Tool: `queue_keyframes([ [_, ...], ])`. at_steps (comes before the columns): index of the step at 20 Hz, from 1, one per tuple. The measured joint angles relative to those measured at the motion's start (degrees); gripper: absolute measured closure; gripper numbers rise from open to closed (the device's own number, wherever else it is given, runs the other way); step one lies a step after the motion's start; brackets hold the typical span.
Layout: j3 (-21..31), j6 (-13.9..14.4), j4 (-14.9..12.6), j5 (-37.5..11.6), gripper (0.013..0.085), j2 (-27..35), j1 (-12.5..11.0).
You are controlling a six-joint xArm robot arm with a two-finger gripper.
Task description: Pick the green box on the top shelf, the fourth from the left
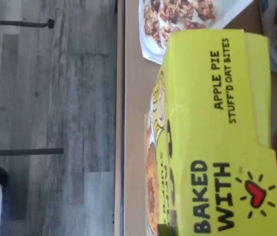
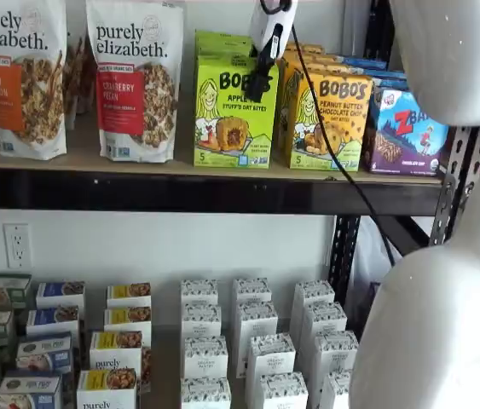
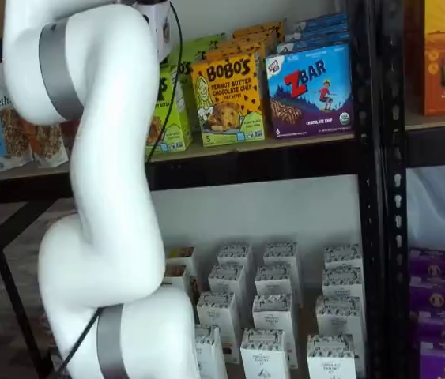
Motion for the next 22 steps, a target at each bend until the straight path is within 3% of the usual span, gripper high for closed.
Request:
queue_keyframes([
  [17, 0.7, -0.3, 0.6, 1.5, 0.065, -1.9, -0.7],
  [19, 0.6, -0.3, 0.7, 1.7, 0.073, -1.9, -0.7],
  [22, 0.0, -0.3, 0.8, 2.3, 0.073, -1.6, -0.7],
])
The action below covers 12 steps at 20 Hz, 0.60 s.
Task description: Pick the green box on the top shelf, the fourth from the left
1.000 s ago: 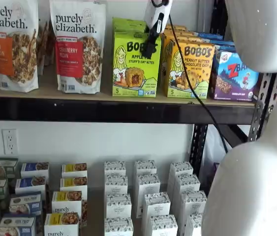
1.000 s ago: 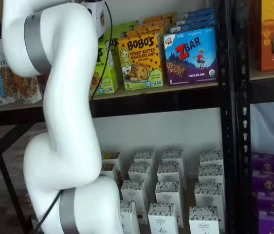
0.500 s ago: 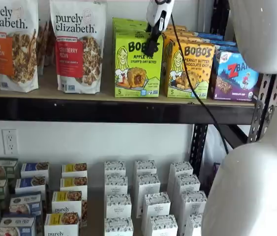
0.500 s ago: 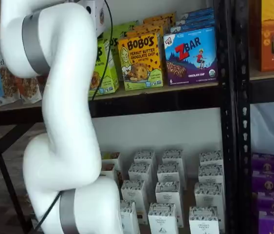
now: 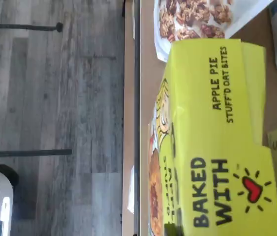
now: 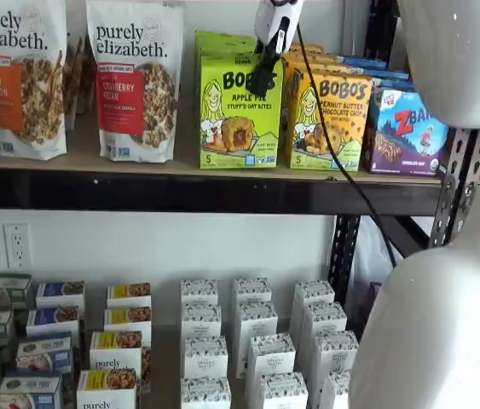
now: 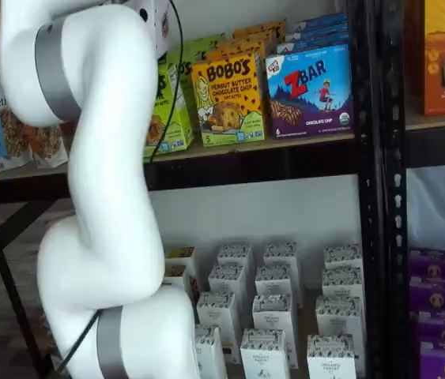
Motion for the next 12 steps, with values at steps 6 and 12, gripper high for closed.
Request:
queue_keyframes([
  [6, -1.1, 0.0, 0.4, 1.6, 0.073, 0.4, -0.2],
  [12, -1.2, 0.4, 0.4, 2.9, 0.073, -0.1, 0.1],
])
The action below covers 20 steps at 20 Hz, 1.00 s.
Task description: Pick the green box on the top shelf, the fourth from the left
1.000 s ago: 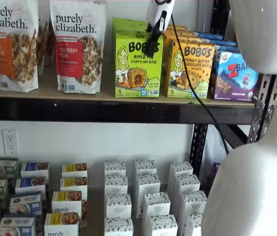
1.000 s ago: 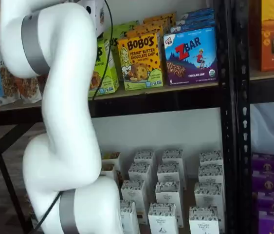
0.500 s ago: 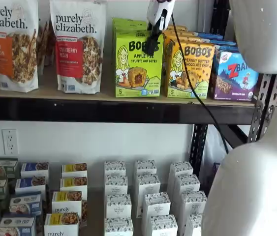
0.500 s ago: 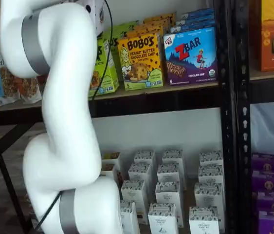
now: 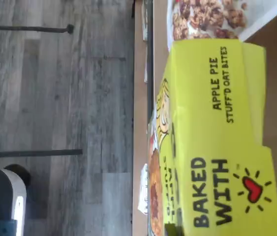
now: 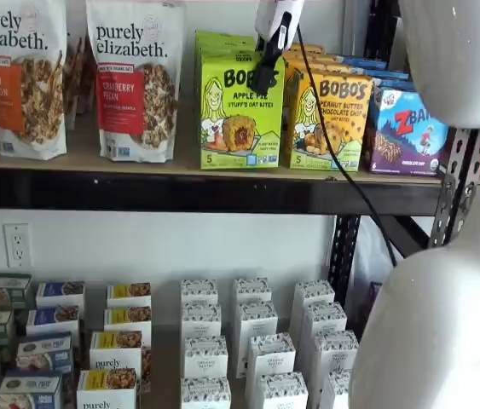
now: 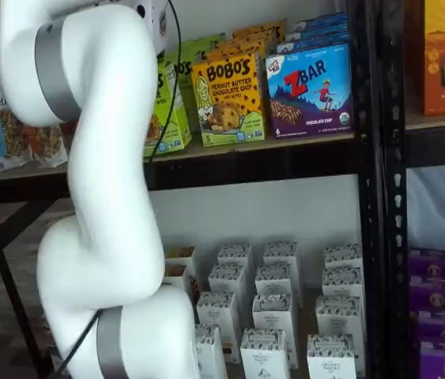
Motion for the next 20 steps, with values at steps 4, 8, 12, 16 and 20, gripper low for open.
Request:
queue_keyframes([
  [4, 0.3, 0.2, 0.2, 0.9, 0.073, -0.7, 0.1],
  [8, 0.5, 0.2, 0.9, 2.5, 0.073, -1.7, -0.3],
  [12, 0.8, 0.2, 1.2, 4.1, 0.073, -2.8, -0.5],
  [16, 1.0, 0.2, 1.7, 6.7, 0.073, -4.1, -0.9],
  [20, 2.7, -0.2, 1.5, 7.6, 0.073, -6.2, -1.4],
])
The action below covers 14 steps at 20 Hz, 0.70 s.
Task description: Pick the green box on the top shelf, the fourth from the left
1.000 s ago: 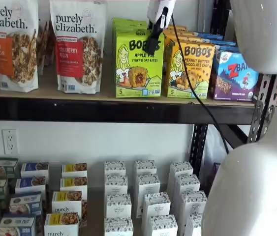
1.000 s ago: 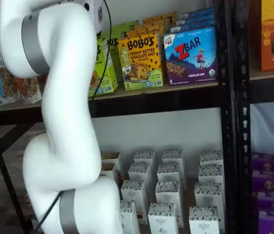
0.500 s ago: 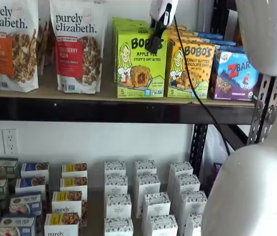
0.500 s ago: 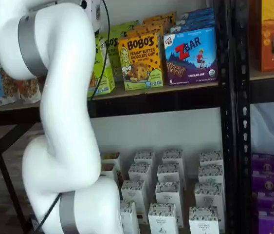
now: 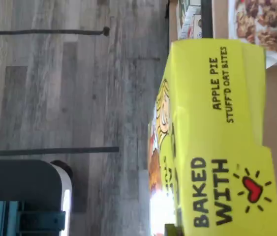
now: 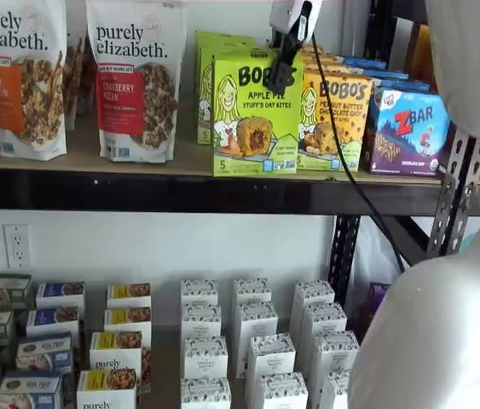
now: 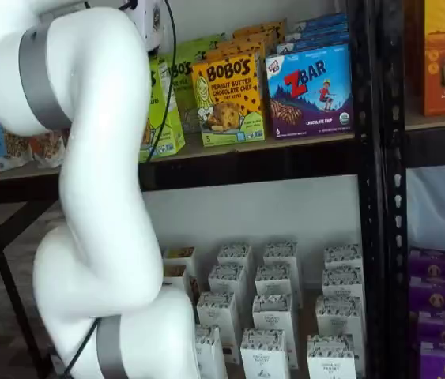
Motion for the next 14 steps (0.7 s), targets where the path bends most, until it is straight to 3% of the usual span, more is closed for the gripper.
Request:
queue_keyframes([
  [14, 9.4, -2.5, 0.0, 0.5, 0.073, -8.9, -2.5],
])
